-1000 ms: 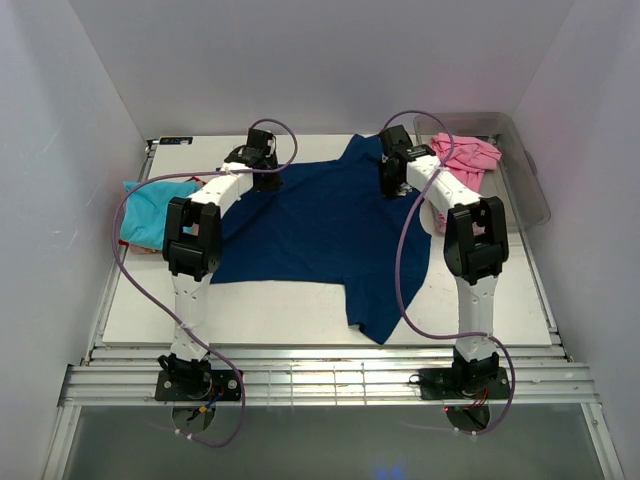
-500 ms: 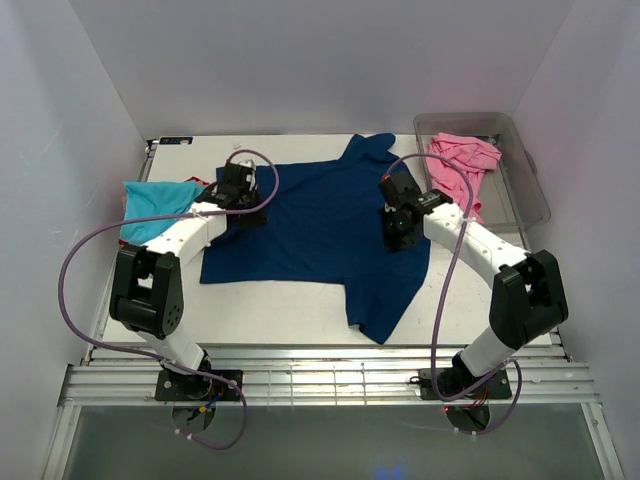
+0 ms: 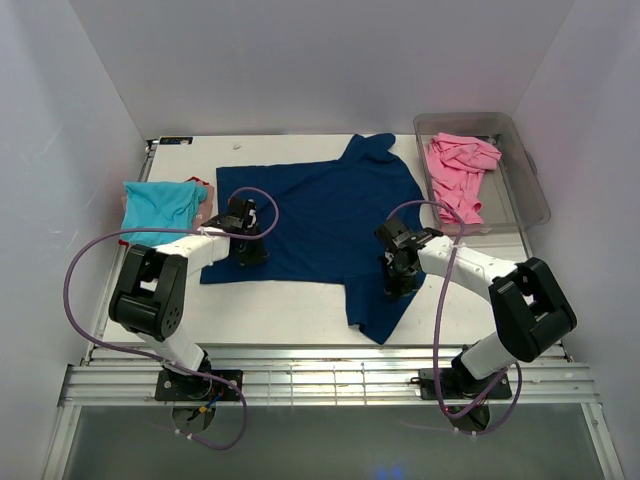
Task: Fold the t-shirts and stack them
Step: Flatten the tshirt out
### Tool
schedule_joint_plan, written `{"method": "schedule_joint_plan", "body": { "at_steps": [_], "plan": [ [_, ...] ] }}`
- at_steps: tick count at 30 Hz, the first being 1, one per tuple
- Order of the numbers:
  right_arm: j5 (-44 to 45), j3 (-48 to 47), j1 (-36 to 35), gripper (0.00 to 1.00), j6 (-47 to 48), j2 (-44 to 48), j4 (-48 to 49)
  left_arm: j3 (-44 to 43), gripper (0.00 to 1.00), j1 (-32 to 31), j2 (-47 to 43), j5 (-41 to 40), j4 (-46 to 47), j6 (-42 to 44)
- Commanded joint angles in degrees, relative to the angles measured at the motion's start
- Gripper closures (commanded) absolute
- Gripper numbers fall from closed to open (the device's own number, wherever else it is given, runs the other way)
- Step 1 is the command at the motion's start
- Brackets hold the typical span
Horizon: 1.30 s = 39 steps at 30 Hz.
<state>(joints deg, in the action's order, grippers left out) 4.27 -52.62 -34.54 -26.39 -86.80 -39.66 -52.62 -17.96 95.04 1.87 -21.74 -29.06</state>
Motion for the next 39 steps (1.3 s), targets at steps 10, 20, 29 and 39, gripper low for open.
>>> {"method": "schedule_joint_plan", "body": {
  "at_steps": [10, 20, 29, 39],
  "plan": [
    [-0.15, 6.48, -1.93, 0.92, -5.51, 1.20, -1.99, 8.40, 0.98, -0.85, -0.74, 1.21, 5.39, -1.53],
    [2.23, 6.65, -1.93, 0.92, -7.71, 4.88, -8.50, 14.64, 1.00, -1.38, -4.33, 1.56, 5.13, -3.55],
    [3.11, 5.96, -2.10, 0.92, -9.38, 9.28, -9.12, 20.10, 1.00, -1.64, -15.14, 0.94, 2.22, -4.86],
    [-7.96, 5.86, -2.89, 0.92, -6.04, 8.59, -2.01, 15.71, 1.00, -1.73, -15.68, -0.99, 0.82, -4.08]
  ]
}}
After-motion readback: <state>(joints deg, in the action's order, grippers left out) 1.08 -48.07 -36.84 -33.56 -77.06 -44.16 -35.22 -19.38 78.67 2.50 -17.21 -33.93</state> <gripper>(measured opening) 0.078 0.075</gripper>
